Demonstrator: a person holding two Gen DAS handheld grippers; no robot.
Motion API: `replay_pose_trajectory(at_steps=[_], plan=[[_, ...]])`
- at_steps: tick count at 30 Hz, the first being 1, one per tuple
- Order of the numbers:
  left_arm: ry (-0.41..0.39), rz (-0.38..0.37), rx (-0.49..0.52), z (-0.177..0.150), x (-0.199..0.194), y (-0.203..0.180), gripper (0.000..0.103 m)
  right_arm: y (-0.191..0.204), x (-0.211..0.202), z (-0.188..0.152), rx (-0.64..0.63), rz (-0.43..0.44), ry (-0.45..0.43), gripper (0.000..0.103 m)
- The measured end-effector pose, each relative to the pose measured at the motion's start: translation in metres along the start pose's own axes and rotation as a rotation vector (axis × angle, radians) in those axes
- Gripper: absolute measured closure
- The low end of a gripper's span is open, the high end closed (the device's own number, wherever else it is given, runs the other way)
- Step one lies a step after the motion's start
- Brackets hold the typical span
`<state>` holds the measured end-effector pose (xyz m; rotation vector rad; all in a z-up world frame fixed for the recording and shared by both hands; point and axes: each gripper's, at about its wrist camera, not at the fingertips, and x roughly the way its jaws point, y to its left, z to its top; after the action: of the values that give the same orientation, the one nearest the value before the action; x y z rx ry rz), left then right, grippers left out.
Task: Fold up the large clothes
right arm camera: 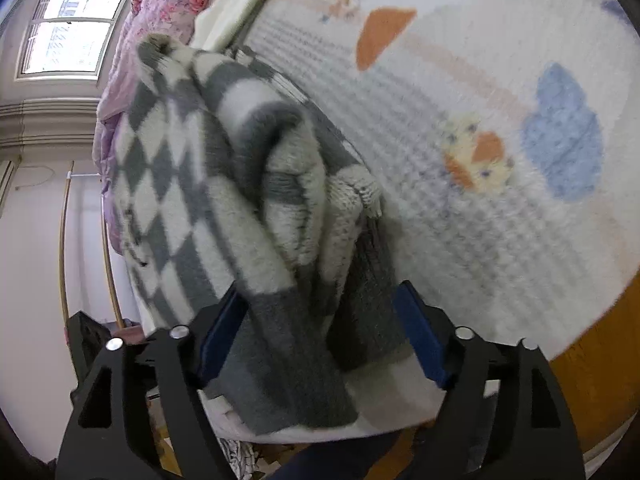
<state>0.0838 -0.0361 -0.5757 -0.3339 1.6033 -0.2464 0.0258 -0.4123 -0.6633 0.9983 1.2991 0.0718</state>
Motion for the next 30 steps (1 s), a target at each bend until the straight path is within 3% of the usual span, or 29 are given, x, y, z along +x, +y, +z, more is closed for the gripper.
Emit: replay_pose_trajectory(at_steps=[2, 7, 10, 15, 17, 19, 22, 24, 26, 30], plan=[[0.018, 0.026, 0.024, -0.005, 0.016, -0.004, 0.015, -0.006, 0.005, 0.002, 0.001, 0.023, 0.002, 0.018], [0.052, -0.023, -0.052, -0.004, 0.031, 0.002, 0.014, -0.005, 0.017, 0.004, 0.033, 0.163, 0.07, 0.016], [0.074, -0.04, -0.074, -0.001, 0.035, 0.005, 0.013, 0.009, 0.019, 0.0, -0.062, 0.103, 0.091, 0.016], [0.077, -0.031, -0.074, 0.002, 0.035, 0.005, 0.013, 0.006, 0.032, 0.007, 0.013, 0.093, 0.069, 0.012], [0.079, -0.037, -0.087, 0.002, 0.037, 0.003, 0.013, 0.008, 0.029, 0.007, 0.016, 0.092, 0.064, 0.019], [0.084, -0.044, -0.104, 0.002, 0.04, -0.002, 0.013, 0.014, 0.019, 0.008, 0.025, 0.094, 0.071, 0.038], [0.086, -0.043, -0.111, 0.0, 0.04, 0.001, 0.013, 0.021, 0.002, 0.006, 0.034, 0.141, 0.076, 0.05], [0.088, -0.042, -0.124, -0.003, 0.041, 0.0, 0.013, 0.026, 0.001, 0.008, 0.021, 0.152, 0.088, 0.05], [0.097, -0.046, -0.144, -0.003, 0.043, -0.001, 0.013, 0.021, 0.011, 0.013, 0.035, 0.135, 0.104, 0.044], [0.103, -0.041, -0.158, -0.008, 0.042, 0.009, 0.013, 0.001, 0.036, 0.022, 0.13, 0.185, 0.134, 0.027]])
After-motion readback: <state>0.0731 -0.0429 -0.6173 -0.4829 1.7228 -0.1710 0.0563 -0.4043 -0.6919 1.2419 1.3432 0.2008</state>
